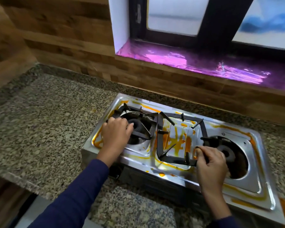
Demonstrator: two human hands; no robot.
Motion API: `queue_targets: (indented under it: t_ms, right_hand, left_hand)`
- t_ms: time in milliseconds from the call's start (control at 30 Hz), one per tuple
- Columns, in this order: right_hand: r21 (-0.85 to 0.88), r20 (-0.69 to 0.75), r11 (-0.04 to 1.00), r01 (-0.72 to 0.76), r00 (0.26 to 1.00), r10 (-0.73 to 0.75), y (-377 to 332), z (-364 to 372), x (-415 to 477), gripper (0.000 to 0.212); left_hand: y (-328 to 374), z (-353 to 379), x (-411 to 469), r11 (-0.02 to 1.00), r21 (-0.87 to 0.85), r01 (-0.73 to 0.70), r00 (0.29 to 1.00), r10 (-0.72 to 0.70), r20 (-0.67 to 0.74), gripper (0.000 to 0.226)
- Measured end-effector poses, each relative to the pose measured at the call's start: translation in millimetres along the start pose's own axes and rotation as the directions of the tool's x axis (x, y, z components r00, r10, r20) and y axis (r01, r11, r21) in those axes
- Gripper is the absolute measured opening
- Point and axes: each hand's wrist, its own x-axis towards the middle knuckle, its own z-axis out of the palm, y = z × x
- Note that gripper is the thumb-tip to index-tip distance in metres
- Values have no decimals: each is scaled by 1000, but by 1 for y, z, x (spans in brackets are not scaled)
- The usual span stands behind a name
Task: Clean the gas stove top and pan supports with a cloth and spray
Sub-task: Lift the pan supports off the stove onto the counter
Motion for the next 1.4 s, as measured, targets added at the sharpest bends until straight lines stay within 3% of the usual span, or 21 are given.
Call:
queue_targets:
  t_ms: [300,400,500,700,967,1067,1400]
  right_hand:
    - [-35,-85,999,-18,996,15,-43,29,-10,13]
    - [-40,-130,999,-21,991,15,-69,49,-20,8]
    - [-26,-127,1000,6,992,-9,-97,77,-33,17]
    - [68,-33,992,103,994,-101,-161,170,-61,15]
    - [64,145,982,177,972,-185,-246,286,-103,16]
    - [21,231,983,181,956,-181,-262,317,-119,14]
    - [-98,429,994,49,903,-2,-252,378,-149,21]
  left_hand:
    - [-35,-29,47,986,-158,-57,998,52,-34,35]
    - [-80,-43,52,984,-153,-86,994,74,-78,37]
    - [-140,-51,47,987,-128,-93,988,75,-137,37]
    - [-280,-43,13,993,-120,7,981,-30,-192,34]
    - [-418,-17,-25,966,-68,251,960,-257,-115,31]
    - [-442,-6,-38,939,-90,331,934,-340,-113,29]
    - [-464,43,-58,905,-95,414,902,-422,-96,27]
